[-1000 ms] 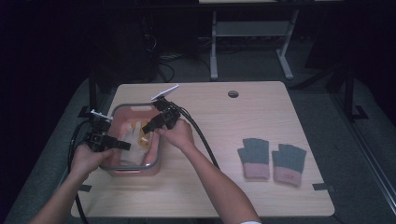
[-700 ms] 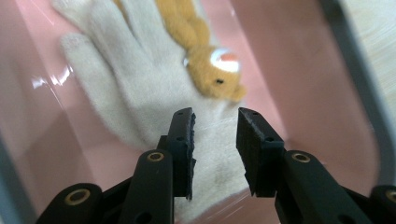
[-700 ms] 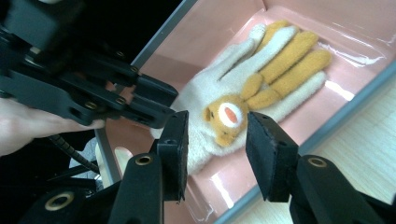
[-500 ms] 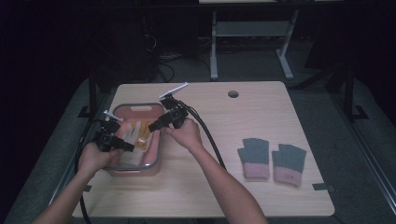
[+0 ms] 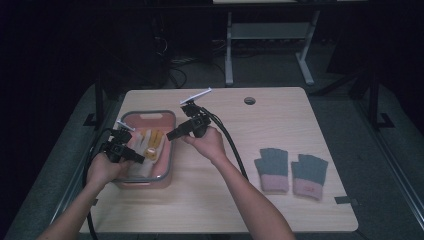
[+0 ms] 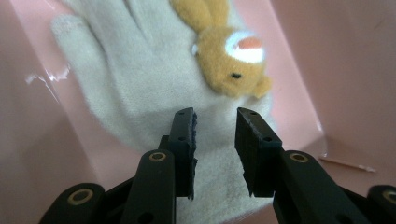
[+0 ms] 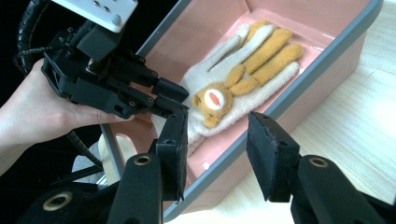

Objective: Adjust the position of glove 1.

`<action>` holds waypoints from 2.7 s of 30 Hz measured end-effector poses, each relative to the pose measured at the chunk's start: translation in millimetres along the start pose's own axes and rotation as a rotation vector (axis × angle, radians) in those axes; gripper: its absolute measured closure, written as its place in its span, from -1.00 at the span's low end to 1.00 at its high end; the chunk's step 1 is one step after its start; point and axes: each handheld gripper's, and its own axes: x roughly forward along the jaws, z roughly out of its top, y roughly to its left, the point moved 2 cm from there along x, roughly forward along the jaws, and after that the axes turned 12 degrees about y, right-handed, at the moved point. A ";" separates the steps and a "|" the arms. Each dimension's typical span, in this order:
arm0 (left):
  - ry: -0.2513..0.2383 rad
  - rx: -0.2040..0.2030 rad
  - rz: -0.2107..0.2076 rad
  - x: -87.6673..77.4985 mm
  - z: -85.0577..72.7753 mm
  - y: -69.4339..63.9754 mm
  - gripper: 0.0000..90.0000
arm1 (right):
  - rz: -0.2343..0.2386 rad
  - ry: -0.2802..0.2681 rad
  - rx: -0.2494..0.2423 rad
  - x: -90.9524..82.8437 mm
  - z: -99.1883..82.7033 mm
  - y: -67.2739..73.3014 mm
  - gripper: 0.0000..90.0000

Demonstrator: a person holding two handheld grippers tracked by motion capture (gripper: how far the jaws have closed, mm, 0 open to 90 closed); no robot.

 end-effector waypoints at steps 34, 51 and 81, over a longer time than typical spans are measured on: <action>-0.219 0.104 -0.124 -43.5 15.9 -48.7 0.08 | -0.035 -0.054 0.024 -54.7 -37.8 -23.6 0.09; -0.264 0.158 -0.139 -48.4 28.5 -76.7 -0.13 | -0.069 -0.094 0.061 -85.1 -56.0 -33.9 -0.02; -0.314 0.253 -0.178 -48.2 44.7 -124.9 -0.41 | -0.107 -0.115 0.091 -113.7 -89.0 -54.0 -0.16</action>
